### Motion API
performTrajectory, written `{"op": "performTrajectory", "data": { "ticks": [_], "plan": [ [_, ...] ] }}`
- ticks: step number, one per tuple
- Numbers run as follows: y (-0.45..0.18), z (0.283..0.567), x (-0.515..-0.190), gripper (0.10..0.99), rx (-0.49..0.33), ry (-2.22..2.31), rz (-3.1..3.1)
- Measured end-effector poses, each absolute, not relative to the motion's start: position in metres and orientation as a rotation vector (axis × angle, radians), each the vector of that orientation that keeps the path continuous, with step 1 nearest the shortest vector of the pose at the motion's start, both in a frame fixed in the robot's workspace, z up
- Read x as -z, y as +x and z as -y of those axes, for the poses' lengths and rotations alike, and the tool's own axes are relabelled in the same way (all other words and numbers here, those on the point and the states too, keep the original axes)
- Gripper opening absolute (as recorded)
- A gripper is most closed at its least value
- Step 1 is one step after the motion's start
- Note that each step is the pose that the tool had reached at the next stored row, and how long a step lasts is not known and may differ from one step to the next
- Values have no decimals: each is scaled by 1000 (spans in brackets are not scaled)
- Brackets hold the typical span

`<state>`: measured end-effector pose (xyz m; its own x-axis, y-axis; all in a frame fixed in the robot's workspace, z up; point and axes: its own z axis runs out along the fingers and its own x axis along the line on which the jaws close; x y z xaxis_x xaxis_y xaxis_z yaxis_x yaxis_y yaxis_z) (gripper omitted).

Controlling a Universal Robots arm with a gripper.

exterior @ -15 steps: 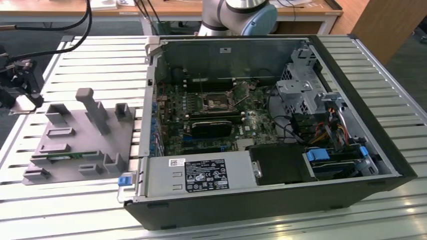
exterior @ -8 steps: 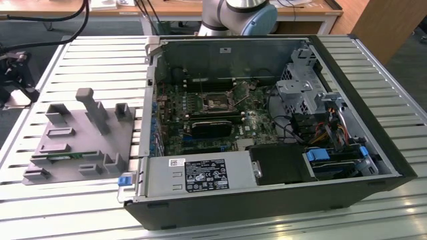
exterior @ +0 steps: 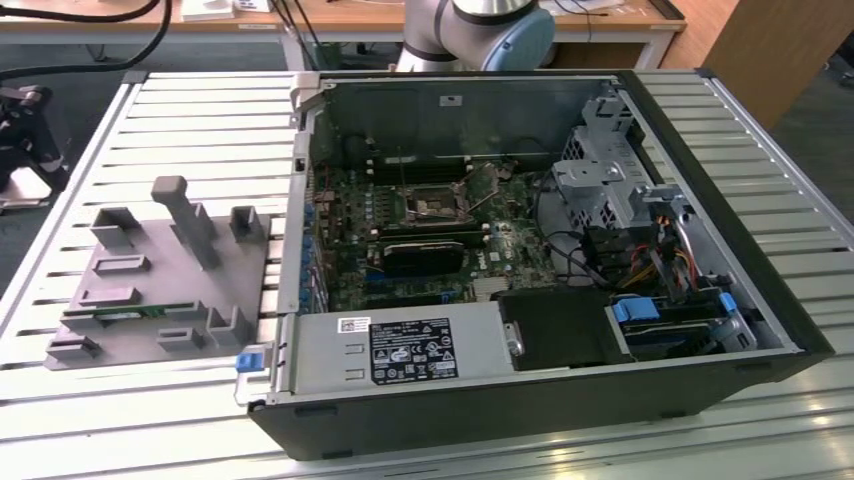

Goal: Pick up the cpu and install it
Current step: 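Pick up the cpu and move it towards the insertion slot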

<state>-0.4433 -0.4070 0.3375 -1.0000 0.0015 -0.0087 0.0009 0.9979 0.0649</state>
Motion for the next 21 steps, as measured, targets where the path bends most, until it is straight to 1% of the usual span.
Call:
{"op": "performTrajectory", "data": {
  "ticks": [21],
  "plan": [
    [-443,405,-376,541,-101,2,-3131]
  ]
}}
